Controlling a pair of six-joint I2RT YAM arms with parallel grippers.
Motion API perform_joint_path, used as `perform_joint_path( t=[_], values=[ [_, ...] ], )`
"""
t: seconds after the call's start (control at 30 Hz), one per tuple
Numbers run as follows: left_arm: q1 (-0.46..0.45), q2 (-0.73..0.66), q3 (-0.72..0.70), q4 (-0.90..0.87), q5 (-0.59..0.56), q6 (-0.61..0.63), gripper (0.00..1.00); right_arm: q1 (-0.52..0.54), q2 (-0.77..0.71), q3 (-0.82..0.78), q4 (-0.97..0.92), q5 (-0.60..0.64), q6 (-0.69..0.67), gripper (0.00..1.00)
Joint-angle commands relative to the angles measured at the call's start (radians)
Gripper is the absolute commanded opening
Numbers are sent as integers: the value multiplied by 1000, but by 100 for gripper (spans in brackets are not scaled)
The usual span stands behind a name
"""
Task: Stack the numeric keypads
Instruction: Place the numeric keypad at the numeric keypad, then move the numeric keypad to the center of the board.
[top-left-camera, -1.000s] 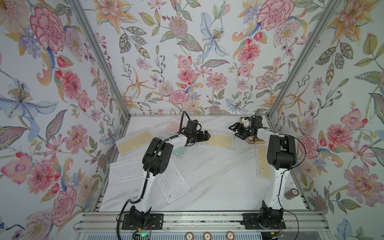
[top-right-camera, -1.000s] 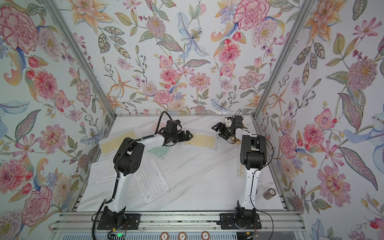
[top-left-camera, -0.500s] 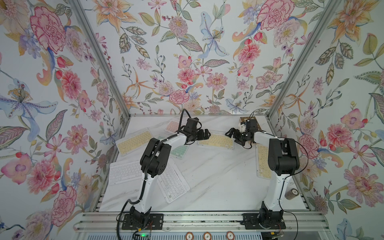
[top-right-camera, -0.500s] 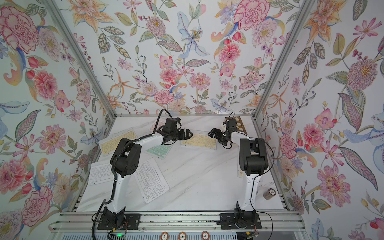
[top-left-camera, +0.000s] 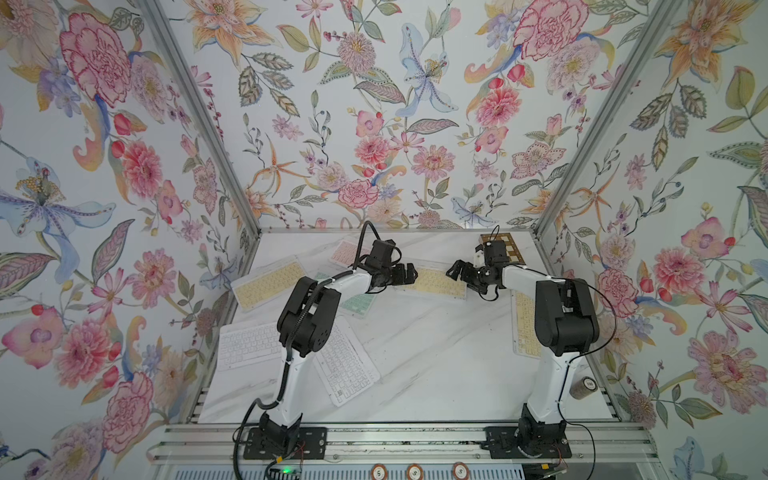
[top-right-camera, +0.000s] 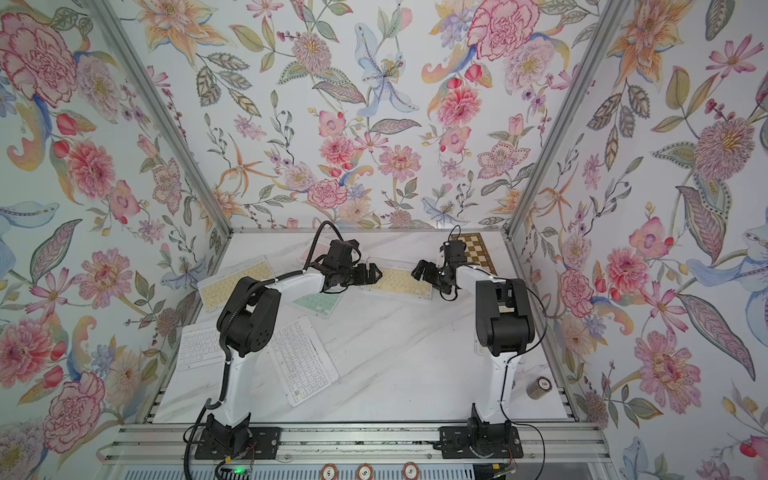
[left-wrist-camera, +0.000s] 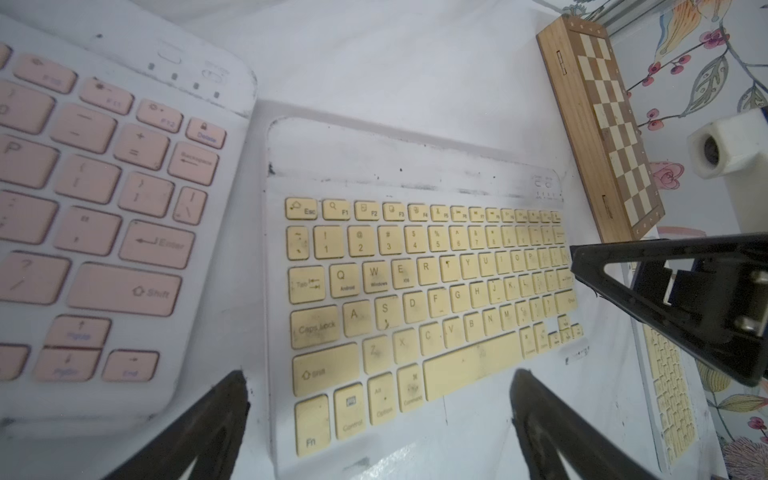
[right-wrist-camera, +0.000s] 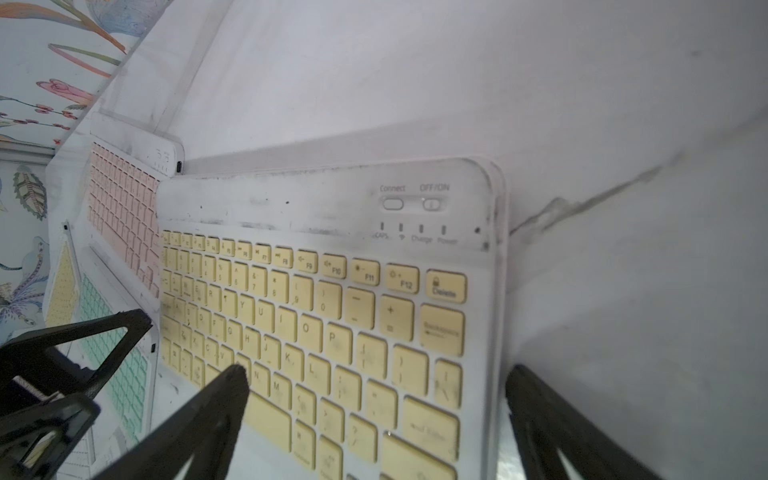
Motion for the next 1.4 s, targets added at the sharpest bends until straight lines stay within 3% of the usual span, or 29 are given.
perform_joint_path(
  t=[0.0, 0.27, 0.43, 0.53, 0.73, 1.0, 1.37],
  values=[
    [3, -88, -35, -18, -32, 33, 99, -3, -58, -39, -43, 17, -14, 99],
    [15, -252, -180, -86, -101, 80, 99, 16, -208, -155, -53, 43, -18, 99],
    [32, -381, -362, -192, -253, 121, 99, 119, -321, -248, -65, 84, -34, 99],
    [68, -455, -487, -211, -272, 110, 99, 207, -360, -281, -74, 119, -40, 99],
    [110, -659, -700, -229, -381, 34, 99, 376, -327, -264, -71, 135, -65, 99],
    [155, -788, -860, -303, -460, -56, 99, 443, -266, -233, -58, 110, -75, 99],
    [257, -971, -1079, -234, -337, -110, 99, 427, -270, -275, -22, 70, -84, 99]
  ],
)
